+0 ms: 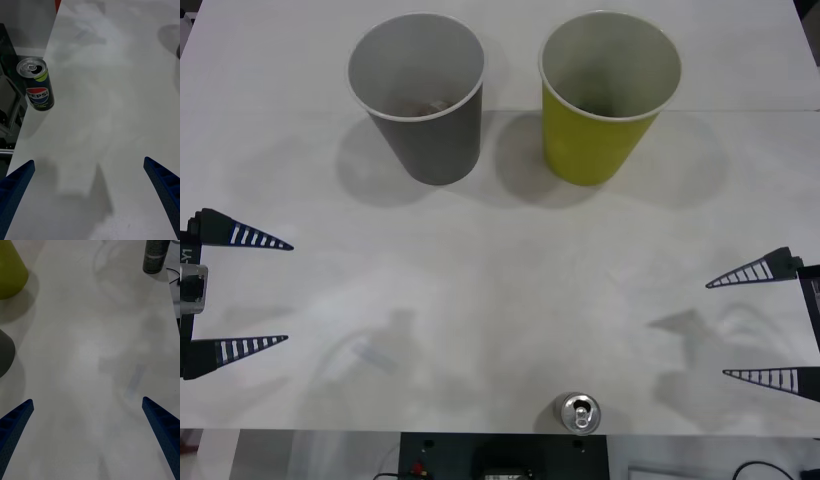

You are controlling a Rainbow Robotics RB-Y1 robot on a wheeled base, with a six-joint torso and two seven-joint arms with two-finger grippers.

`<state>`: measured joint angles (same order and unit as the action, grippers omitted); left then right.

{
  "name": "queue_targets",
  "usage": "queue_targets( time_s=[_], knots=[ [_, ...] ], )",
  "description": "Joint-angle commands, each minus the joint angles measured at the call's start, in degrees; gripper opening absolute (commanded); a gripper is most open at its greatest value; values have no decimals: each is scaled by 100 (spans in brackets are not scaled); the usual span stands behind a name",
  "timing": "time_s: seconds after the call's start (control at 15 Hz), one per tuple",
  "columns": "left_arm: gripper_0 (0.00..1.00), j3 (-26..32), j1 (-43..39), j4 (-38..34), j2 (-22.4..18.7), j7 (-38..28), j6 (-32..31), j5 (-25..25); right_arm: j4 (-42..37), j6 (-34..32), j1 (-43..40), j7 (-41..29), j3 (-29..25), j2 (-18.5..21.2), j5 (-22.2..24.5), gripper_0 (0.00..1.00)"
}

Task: Put the can into the green bin and the plastic bottle into the gray bin

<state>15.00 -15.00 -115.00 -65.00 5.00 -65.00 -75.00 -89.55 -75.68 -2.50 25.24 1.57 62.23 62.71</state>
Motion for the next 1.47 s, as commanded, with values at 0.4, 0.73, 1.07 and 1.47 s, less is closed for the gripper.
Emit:
queue_targets(
  time_s=[0.4,0.73,1.07,1.47],
  knots=[
    [100,0,0,0,0,0,0,0,1449,-465,742,1589,1258,-158,-796,100],
    [100,0,0,0,0,0,0,0,2803,-1177,1498,2222,1873,-738,-893,100],
    [100,0,0,0,0,0,0,0,3664,-1397,1805,2547,2348,-1309,-1086,100],
    [100,0,0,0,0,0,0,0,3884,-1371,1805,2635,2594,-1863,-1095,100]
  ],
)
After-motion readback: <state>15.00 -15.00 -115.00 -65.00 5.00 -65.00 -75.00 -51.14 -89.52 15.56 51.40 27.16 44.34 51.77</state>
